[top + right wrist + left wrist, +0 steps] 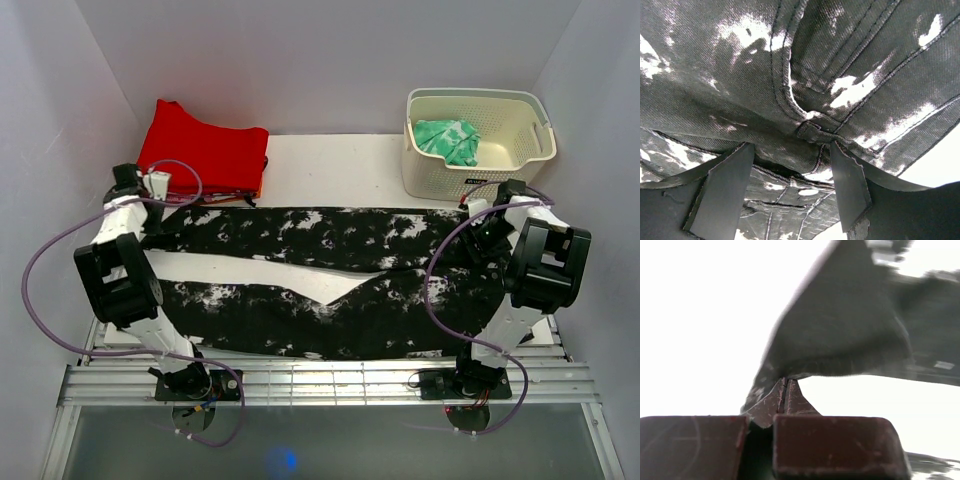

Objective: Fold and stack the trousers
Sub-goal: Flatten the trousers out

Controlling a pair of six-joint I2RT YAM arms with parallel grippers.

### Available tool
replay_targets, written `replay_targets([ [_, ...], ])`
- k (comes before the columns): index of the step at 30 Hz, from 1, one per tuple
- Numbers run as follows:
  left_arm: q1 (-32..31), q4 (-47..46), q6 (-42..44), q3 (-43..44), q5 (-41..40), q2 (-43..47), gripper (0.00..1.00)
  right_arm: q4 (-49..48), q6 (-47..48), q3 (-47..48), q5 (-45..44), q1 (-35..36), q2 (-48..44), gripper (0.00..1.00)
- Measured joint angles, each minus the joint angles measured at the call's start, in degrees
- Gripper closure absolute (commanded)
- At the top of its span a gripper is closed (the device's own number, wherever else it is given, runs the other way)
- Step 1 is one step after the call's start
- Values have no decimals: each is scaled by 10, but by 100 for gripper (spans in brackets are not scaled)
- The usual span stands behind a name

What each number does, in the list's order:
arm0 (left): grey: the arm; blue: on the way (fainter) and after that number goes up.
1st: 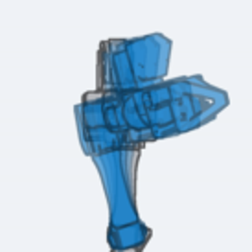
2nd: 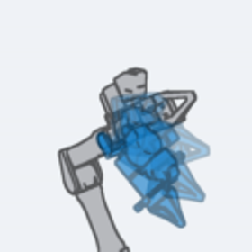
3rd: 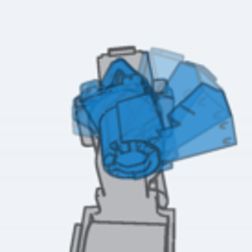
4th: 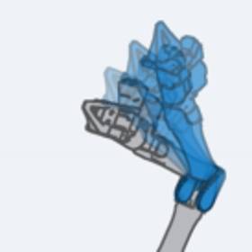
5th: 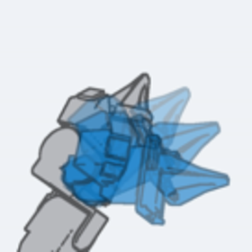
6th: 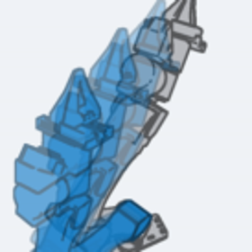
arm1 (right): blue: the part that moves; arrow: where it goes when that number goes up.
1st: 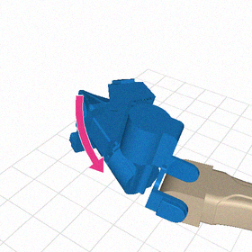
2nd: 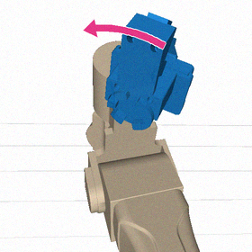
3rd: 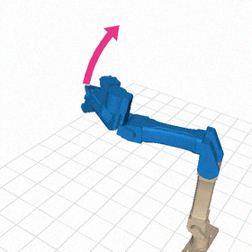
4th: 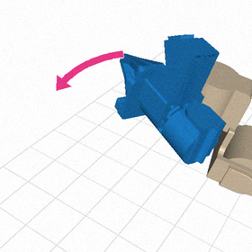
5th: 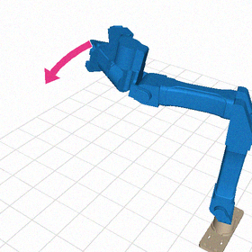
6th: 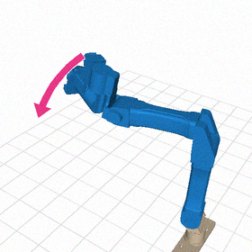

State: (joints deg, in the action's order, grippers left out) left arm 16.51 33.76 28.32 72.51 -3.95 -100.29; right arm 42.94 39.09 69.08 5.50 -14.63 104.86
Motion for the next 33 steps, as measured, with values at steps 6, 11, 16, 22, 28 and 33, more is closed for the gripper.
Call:
replay_targets([
  [6,110,32,2,47,40,-3,100,-9,22,-16,-14,-14,-11,32],
  [11,147,59,-1,61,64,-27,100,-10,44,-29,-29,-23,-20,33],
  [16,151,72,2,71,79,-52,100,-9,62,-39,-37,-33,-27,33],
  [22,151,86,18,114,97,-93,42,13,83,-39,-8,-40,-33,20],
  [28,155,96,51,115,153,-78,33,90,105,-3,56,-46,-49,19],
  [33,156,124,85,120,226,-29,35,146,114,99,114,-46,-52,23],
])
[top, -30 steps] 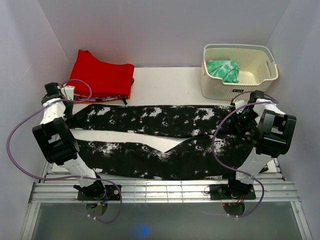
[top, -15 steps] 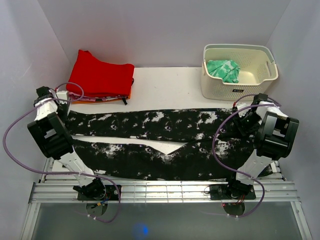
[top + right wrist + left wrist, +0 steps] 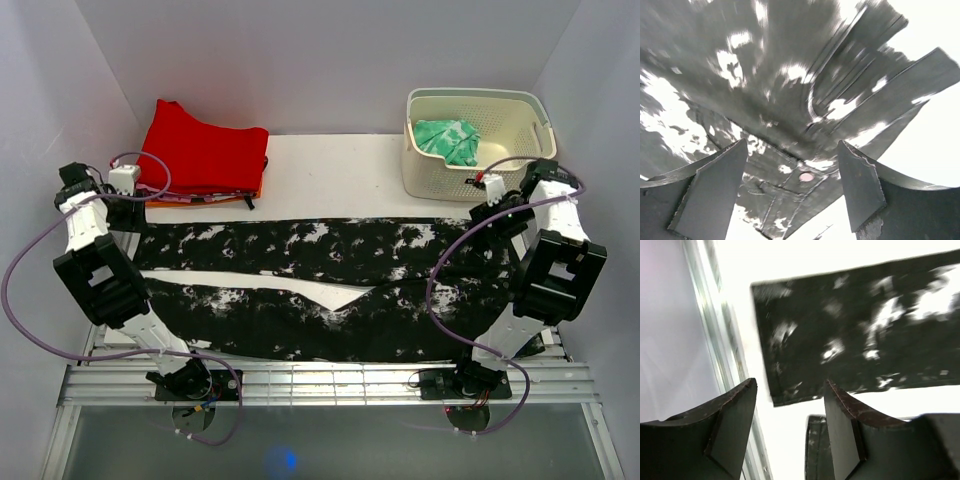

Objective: Fold and stack the trousers
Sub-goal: Flatten the trousers out

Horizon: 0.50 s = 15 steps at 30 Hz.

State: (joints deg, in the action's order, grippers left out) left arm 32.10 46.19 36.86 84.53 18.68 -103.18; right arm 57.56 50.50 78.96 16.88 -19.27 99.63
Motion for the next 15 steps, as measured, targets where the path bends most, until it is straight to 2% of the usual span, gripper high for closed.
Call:
replay_targets([
  [7,-15,16,12,54,95,-15,47,-11,-17,104,54,8,33,37],
  [15,-72,-25,-26,35,109,-82,58,-84,-42,66,53,36,116,49],
])
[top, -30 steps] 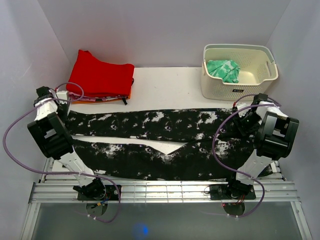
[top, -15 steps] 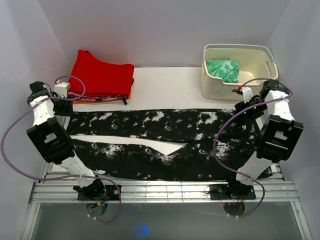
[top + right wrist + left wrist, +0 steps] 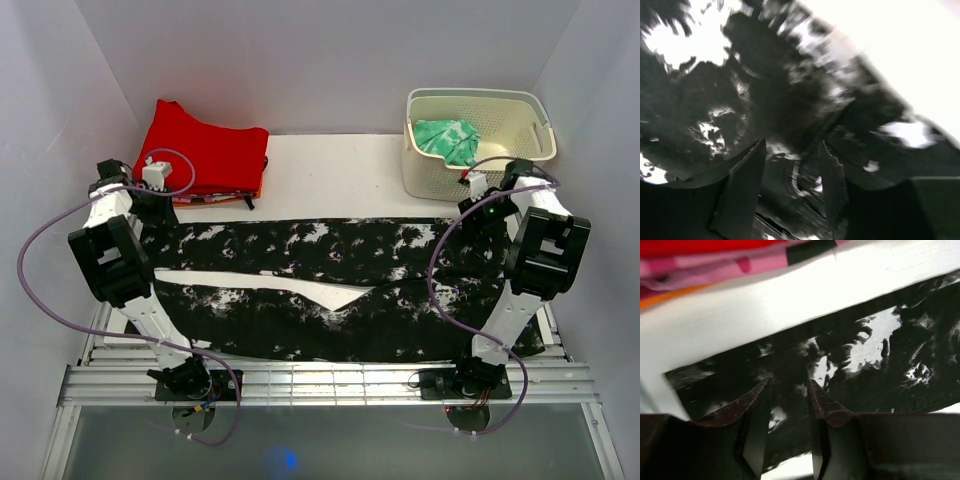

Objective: Fold and stack the trousers
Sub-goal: Flatten the trousers out

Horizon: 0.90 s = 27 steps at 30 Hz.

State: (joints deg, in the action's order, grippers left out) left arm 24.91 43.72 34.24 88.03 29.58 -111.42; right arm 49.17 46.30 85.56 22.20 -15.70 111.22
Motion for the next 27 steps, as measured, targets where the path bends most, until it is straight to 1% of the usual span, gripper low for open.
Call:
replay_targets([
  [3,-3,-9,-9,-25,-3,-13,63,-31,6,-68,-13,4,0,53],
  [5,0,-19,-6,-57,-13,-13,65,-37,12,-87,-19,5,-1,54],
  [8,5,-28,3,-114,-28,-6,67,-64,37,-137,-30,3,-37,55],
  [10,14,-42,16,-148,-31,17,68,-80,59,-174,-38,3,-63,56],
  [14,32,-37,44,-203,-38,57,69,-91,98,-226,-50,3,-104,58],
  [16,48,-31,60,-222,-40,73,66,-91,113,-244,-54,3,-119,56],
  [17,55,-25,66,-229,-41,80,63,-90,119,-253,-56,3,-127,55],
  [18,62,-18,73,-233,-43,85,57,-88,123,-259,-57,4,-134,52],
  [20,74,1,85,-235,-43,92,51,-76,124,-261,-61,4,-140,49],
  [21,77,9,88,-233,-43,93,44,-68,123,-259,-65,3,-143,44],
  [24,84,49,98,-210,-40,96,41,-23,117,-221,-69,-3,-144,38],
  [27,85,79,108,-169,-35,106,41,25,113,-151,-67,-16,-145,39],
])
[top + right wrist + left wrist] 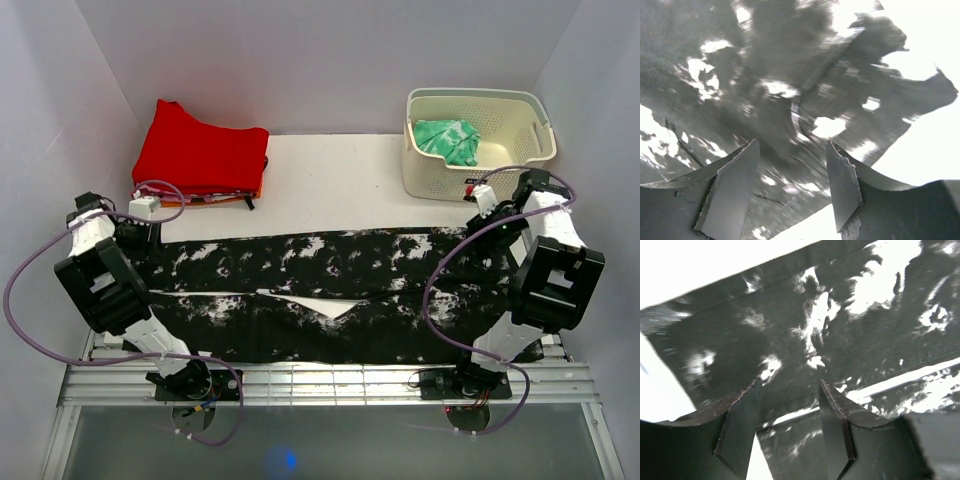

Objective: Fold and stack the trousers
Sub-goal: Flatten the trousers out

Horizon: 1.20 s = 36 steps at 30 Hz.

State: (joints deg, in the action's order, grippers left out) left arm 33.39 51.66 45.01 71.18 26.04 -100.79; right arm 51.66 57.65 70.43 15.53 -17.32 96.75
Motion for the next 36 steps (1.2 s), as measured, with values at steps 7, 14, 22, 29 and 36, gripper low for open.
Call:
replay_targets([
  [7,12,48,28,-25,-11,80,52,94,33,7,10,-19,-66,52],
  [14,48,61,33,-155,-59,126,59,119,50,-155,-3,-18,-89,60],
  [22,71,-4,-25,-181,-104,76,63,25,11,-180,-38,-18,-40,67],
  [29,136,44,-76,-78,-94,-24,66,24,-38,-164,-44,-26,-21,68],
  [36,154,68,-78,-47,-83,-50,56,50,-37,-148,-12,-38,-18,52],
])
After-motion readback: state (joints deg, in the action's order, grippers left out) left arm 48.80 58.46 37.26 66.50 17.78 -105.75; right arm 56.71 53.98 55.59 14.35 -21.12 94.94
